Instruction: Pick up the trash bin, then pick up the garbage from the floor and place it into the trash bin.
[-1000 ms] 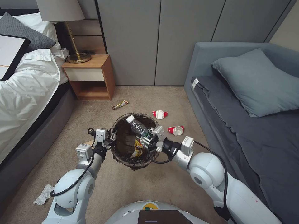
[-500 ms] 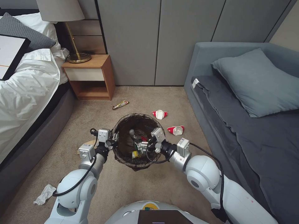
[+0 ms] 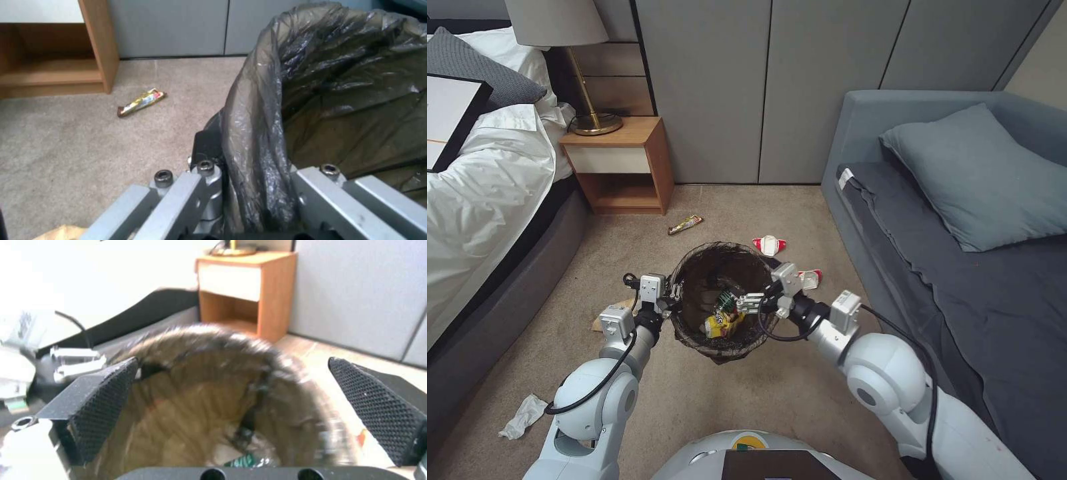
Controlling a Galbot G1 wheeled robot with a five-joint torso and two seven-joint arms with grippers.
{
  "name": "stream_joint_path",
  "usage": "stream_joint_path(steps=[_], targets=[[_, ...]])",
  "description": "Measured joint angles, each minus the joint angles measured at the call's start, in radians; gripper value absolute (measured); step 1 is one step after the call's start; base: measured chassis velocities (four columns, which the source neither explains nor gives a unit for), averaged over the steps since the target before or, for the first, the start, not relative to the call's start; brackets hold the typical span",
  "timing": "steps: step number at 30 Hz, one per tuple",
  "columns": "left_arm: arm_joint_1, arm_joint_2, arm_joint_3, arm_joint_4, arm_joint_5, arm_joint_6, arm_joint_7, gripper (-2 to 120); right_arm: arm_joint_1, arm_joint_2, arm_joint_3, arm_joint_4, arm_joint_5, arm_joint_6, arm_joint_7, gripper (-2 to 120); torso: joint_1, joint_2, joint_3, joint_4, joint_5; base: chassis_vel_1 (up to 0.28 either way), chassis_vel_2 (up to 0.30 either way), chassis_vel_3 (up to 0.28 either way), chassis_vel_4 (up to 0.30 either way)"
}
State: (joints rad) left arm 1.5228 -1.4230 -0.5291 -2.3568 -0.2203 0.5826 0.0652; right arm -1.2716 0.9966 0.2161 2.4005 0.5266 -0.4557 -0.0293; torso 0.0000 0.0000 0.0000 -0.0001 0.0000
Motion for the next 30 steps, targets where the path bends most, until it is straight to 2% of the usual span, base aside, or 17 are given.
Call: stream_joint_path(steps=[5,10,12,13,15,16,21,22,24,25,26,28,30], targets=[[0.002,0.000,-0.007,0.002,-0.003,-0.001,0.002,7,-0.045,0.023,0.064,0.045,-0.024,0.035,0.028,100,0.000,0.000,0.000,0.0002,0.0000,0.000,0.000,0.000,0.000],[0.005,0.002,-0.018,0.002,-0.013,-0.003,0.006,7,-0.116,0.100,0.136,0.056,-0.070,0.079,0.073,100,0.000,0.000,0.000,0.0002,0.0000,0.000,0.000,0.000,0.000],[0.008,0.004,-0.028,0.002,-0.017,-0.004,0.010,7,-0.171,0.149,0.180,0.038,-0.144,0.143,0.074,100,0.000,0.000,0.000,0.0002,-0.0003,0.000,0.000,0.000,0.000],[0.008,0.004,-0.028,0.002,-0.017,-0.004,0.010,7,-0.171,0.149,0.180,0.038,-0.144,0.143,0.074,100,0.000,0.000,0.000,0.0002,-0.0003,0.000,0.000,0.000,0.000],[0.007,0.005,-0.037,0.008,-0.019,-0.010,0.013,7,-0.235,0.204,0.225,0.014,-0.187,0.209,0.066,100,0.000,0.000,0.000,0.0001,-0.0001,0.000,0.000,0.000,0.000],[0.007,0.005,-0.037,0.008,-0.019,-0.010,0.013,7,-0.235,0.204,0.225,0.014,-0.187,0.209,0.066,100,0.000,0.000,0.000,0.0001,-0.0001,0.000,0.000,0.000,0.000],[0.013,0.006,-0.057,0.010,-0.030,-0.018,0.019,7,-0.346,0.291,0.312,-0.040,-0.299,0.347,0.003,100,0.000,0.000,0.000,0.0003,-0.0002,0.000,0.000,0.000,0.000],[0.013,0.006,-0.057,0.010,-0.030,-0.018,0.019,7,-0.346,0.291,0.312,-0.040,-0.299,0.347,0.003,100,0.000,0.000,0.000,0.0003,-0.0002,0.000,0.000,0.000,0.000],[0.017,0.009,-0.071,0.011,-0.030,-0.027,0.024,7,-0.424,0.352,0.367,-0.088,-0.380,0.467,-0.058,100,0.000,0.000,0.000,0.0000,-0.0001,0.000,0.000,0.000,0.000],[0.017,0.009,-0.071,0.011,-0.030,-0.027,0.024,7,-0.424,0.352,0.367,-0.088,-0.380,0.467,-0.058,100,0.000,0.000,0.000,0.0000,-0.0001,0.000,0.000,0.000,0.000],[0.019,0.009,-0.076,0.013,-0.029,-0.031,0.024,7,-0.464,0.379,0.383,-0.108,-0.414,0.522,-0.071,100,0.000,0.000,0.000,0.0001,0.0001,0.000,0.000,0.000,0.000],[0.020,0.009,-0.078,0.014,-0.029,-0.033,0.024,7,-0.481,0.392,0.392,-0.118,-0.428,0.545,-0.080,100,0.000,0.000,0.000,0.0000,-0.0001,0.000,0.000,0.000,0.000],[0.024,0.009,-0.080,0.016,-0.028,-0.036,0.025,7,-0.520,0.440,0.417,-0.148,-0.464,0.612,-0.099,100,0.000,0.000,0.000,0.0001,-0.0001,0.000,0.000,0.000,0.000]])
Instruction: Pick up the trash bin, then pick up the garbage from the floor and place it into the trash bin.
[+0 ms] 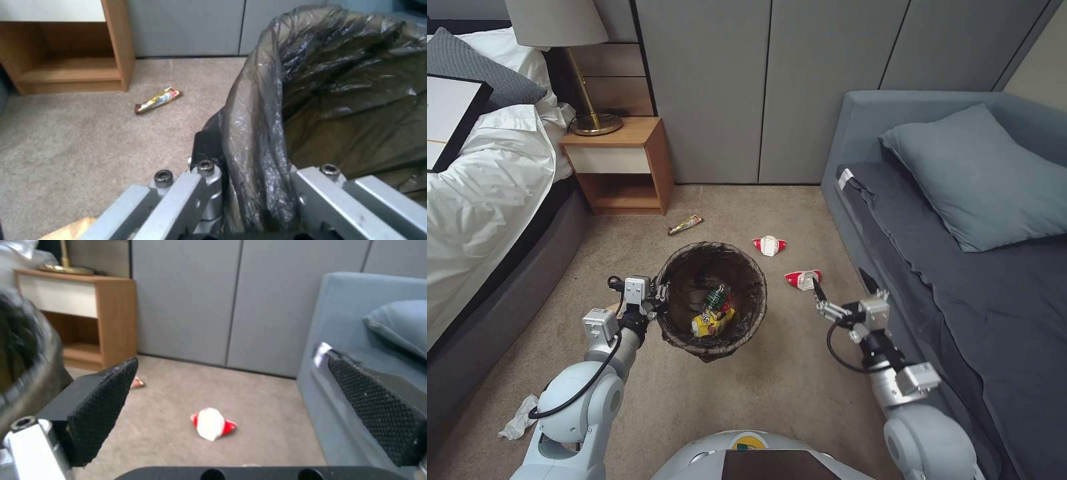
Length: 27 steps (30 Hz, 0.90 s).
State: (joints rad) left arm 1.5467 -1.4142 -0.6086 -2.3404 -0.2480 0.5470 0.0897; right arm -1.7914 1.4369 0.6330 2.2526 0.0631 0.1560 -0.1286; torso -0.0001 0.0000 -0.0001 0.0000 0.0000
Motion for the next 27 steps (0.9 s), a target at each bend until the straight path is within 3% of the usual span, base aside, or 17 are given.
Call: stream_joint_path(steps=[5,27], targets=[[0.004,-0.001,0.000,0.000,0.001,-0.002,0.001,7,-0.047,0.058,0.026,-0.027,-0.023,0.063,-0.015,100,0.000,0.000,0.000,-0.0001,0.0000,0.000,0.000,0.000,0.000],[0.018,-0.004,0.013,-0.009,0.016,-0.015,0.006,7,-0.115,0.055,0.048,-0.046,-0.009,0.116,0.000,100,0.000,0.000,0.000,0.0000,0.0001,-0.031,0.022,0.029,-0.029]])
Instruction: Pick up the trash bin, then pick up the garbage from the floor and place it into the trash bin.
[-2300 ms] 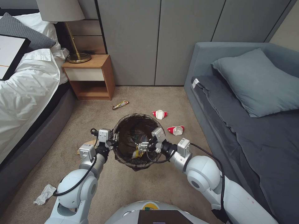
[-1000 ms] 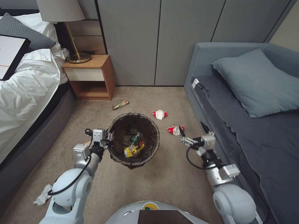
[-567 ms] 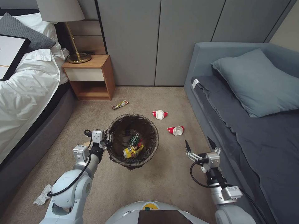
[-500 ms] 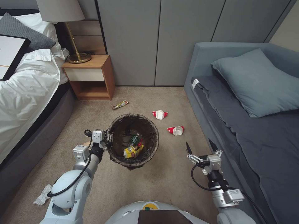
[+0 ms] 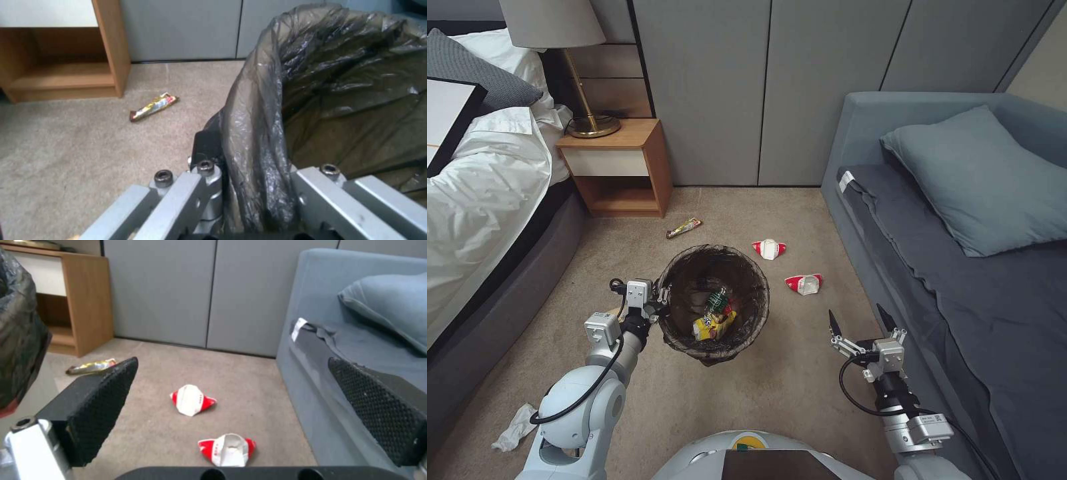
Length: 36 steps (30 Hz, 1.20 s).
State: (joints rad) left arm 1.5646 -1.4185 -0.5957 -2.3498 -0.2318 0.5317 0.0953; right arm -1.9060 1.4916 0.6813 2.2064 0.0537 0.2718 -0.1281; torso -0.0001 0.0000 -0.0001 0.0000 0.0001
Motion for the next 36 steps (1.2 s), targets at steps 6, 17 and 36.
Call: stream_joint_path(steps=[6,17,36], targets=[[0.001,-0.001,0.000,0.000,0.002,0.000,0.000,7,-0.001,-0.001,0.000,-0.004,0.006,-0.001,0.006,100,0.000,0.000,0.000,0.0000,0.0000,-0.101,0.099,0.106,-0.102],[-0.005,0.000,-0.010,0.001,-0.006,0.000,0.000,7,0.003,0.001,-0.004,-0.011,0.010,-0.001,0.010,100,0.000,0.000,0.000,0.0000,0.0000,-0.080,0.084,0.089,-0.085],[0.014,-0.002,-0.026,0.000,-0.012,-0.008,0.005,7,-0.005,0.001,-0.007,-0.014,0.013,0.008,0.012,100,0.000,0.000,0.000,0.0000,-0.0001,-0.089,0.085,0.089,-0.089]])
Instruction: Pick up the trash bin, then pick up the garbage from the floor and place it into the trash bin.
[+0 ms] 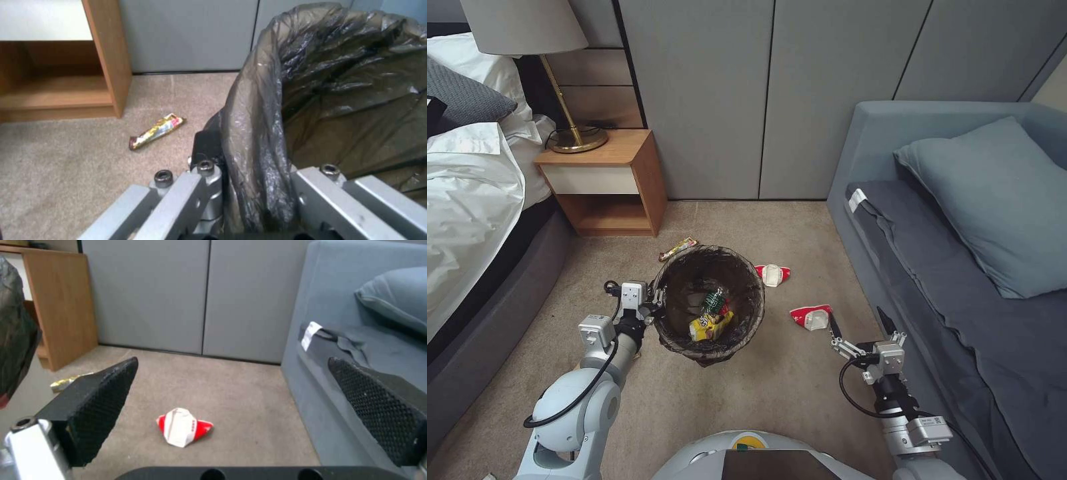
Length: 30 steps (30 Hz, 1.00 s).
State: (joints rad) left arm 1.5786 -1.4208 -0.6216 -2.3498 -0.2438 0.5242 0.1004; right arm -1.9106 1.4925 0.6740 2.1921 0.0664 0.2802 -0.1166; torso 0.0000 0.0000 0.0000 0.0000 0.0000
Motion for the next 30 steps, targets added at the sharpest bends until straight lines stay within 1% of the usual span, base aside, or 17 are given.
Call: stream_joint_path(steps=[14,22,26,29,30], targets=[[0.001,-0.001,0.001,-0.004,0.000,-0.001,0.000,7,-0.004,-0.004,0.006,-0.013,-0.002,0.006,-0.002,100,0.000,0.000,0.000,0.0000,0.0000,-0.093,0.083,0.082,-0.082],[0.004,-0.001,-0.007,-0.011,-0.005,-0.001,-0.001,7,0.012,-0.004,0.001,-0.027,0.014,-0.004,-0.011,100,0.000,0.000,0.000,-0.0001,0.0000,-0.030,0.021,0.019,-0.021],[0.006,-0.002,-0.007,-0.017,-0.008,-0.001,-0.001,7,0.043,-0.011,0.017,-0.036,0.027,-0.040,-0.036,100,0.000,0.000,0.000,-0.0001,0.0000,0.000,0.000,0.000,0.000],[0.009,-0.001,-0.009,-0.024,-0.012,-0.001,-0.001,7,0.112,-0.043,0.051,-0.060,0.047,-0.112,-0.070,100,0.000,0.000,0.000,-0.0001,0.0001,0.000,0.000,0.000,0.000],[0.009,-0.001,-0.009,-0.024,-0.012,-0.001,-0.001,7,0.112,-0.043,0.051,-0.060,0.047,-0.112,-0.070,100,0.000,0.000,0.000,-0.0001,0.0001,0.000,0.000,0.000,0.000]])
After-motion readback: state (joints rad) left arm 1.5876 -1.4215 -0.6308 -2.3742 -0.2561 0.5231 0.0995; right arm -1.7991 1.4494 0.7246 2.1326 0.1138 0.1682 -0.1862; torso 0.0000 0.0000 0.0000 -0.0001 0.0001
